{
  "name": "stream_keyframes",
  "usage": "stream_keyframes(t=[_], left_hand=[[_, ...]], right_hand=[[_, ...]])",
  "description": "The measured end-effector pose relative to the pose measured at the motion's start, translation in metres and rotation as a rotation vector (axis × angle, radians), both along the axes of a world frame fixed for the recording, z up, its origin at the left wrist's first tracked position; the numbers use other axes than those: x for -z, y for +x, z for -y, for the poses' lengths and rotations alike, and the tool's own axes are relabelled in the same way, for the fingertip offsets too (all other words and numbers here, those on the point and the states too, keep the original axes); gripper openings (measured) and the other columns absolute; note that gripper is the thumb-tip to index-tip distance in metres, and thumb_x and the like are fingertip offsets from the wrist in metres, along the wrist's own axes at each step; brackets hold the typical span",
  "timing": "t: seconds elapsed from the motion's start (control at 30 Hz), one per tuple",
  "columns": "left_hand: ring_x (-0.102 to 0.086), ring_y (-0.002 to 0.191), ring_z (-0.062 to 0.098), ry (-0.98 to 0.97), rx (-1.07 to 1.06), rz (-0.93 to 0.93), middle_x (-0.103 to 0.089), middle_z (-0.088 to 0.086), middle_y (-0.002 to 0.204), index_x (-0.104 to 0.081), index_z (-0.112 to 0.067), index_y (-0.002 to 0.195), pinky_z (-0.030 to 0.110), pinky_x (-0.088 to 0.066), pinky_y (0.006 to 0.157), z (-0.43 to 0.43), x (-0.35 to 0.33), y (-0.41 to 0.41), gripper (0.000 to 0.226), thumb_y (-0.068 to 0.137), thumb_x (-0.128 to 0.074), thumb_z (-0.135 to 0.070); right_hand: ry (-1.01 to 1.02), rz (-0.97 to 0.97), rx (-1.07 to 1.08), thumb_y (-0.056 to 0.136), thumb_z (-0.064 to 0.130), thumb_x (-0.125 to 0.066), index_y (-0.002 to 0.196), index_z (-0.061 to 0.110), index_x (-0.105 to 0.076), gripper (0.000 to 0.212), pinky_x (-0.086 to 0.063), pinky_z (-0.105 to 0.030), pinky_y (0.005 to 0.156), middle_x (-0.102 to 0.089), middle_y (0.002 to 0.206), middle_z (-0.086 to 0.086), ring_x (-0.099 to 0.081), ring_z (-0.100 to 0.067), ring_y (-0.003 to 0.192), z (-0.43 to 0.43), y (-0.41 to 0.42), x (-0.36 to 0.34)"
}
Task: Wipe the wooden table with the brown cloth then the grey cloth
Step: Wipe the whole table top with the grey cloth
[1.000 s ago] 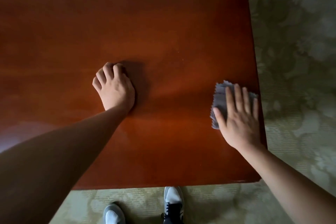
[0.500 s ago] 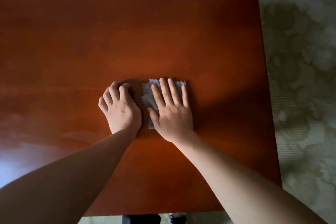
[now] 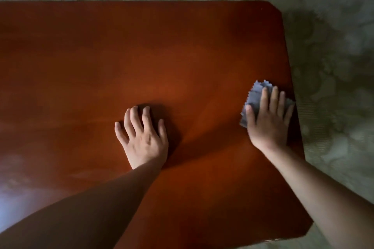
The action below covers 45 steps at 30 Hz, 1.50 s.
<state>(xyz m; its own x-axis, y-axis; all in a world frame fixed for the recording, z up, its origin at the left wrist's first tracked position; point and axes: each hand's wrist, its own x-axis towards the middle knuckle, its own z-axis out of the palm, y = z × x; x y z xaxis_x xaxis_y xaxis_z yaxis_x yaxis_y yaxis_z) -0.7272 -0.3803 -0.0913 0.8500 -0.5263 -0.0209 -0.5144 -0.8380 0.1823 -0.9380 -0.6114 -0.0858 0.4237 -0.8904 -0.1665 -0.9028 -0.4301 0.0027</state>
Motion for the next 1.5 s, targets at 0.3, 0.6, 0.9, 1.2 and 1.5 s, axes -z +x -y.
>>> stream_keyframes(t=[0.3,0.6,0.9,1.2,1.5], left_hand=[[-0.038,0.148,0.031,-0.119,-0.056,-0.020,-0.047,0.011,0.154,-0.054,-0.016,0.144,0.056,-0.020,0.125,-0.001,-0.002,0.000,0.043,0.105,-0.040,-0.030],[-0.045,0.128,0.039,-0.155,-0.115,0.007,-0.054,0.014,0.136,-0.061,-0.015,0.123,0.058,-0.028,0.110,0.068,-0.010,0.029,0.033,0.098,-0.045,-0.029],[-0.038,0.137,0.037,-0.082,0.032,-0.012,-0.046,0.012,0.146,-0.051,-0.015,0.135,0.059,-0.025,0.116,0.201,-0.003,0.053,0.036,0.104,-0.043,-0.031],[-0.039,0.136,0.038,-0.053,0.033,0.031,-0.045,0.013,0.146,-0.052,-0.013,0.135,0.060,-0.025,0.114,0.200,0.001,0.051,0.034,0.104,-0.045,-0.026],[-0.044,0.134,0.038,-0.042,0.016,0.064,-0.050,0.013,0.144,-0.057,-0.013,0.133,0.059,-0.027,0.115,0.200,0.003,0.051,0.036,0.103,-0.044,-0.027]], right_hand=[[0.047,0.121,-0.468,0.104,0.061,-0.037,0.165,0.020,-0.029,0.074,-0.012,-0.060,0.126,-0.020,0.173,-0.010,-0.011,-0.031,0.162,-0.099,0.138,-0.002],[0.054,0.145,-0.535,0.103,0.067,-0.035,0.166,0.024,-0.025,0.077,-0.011,-0.056,0.128,-0.016,0.175,-0.003,-0.007,-0.024,0.162,-0.030,0.104,0.000],[0.026,-0.005,-0.181,0.105,0.070,-0.022,0.167,0.020,-0.020,0.080,-0.015,-0.057,0.128,-0.013,0.175,-0.009,-0.010,-0.030,0.162,0.047,-0.015,-0.007],[0.007,0.156,-0.087,0.105,0.069,-0.021,0.166,0.015,-0.022,0.081,-0.025,-0.053,0.126,-0.019,0.173,-0.014,-0.015,-0.035,0.160,0.191,0.098,0.000],[0.032,0.069,-0.296,0.103,0.062,-0.019,0.163,0.022,-0.030,0.073,-0.005,-0.056,0.128,-0.028,0.171,-0.005,-0.016,-0.028,0.160,0.215,0.248,-0.006]])
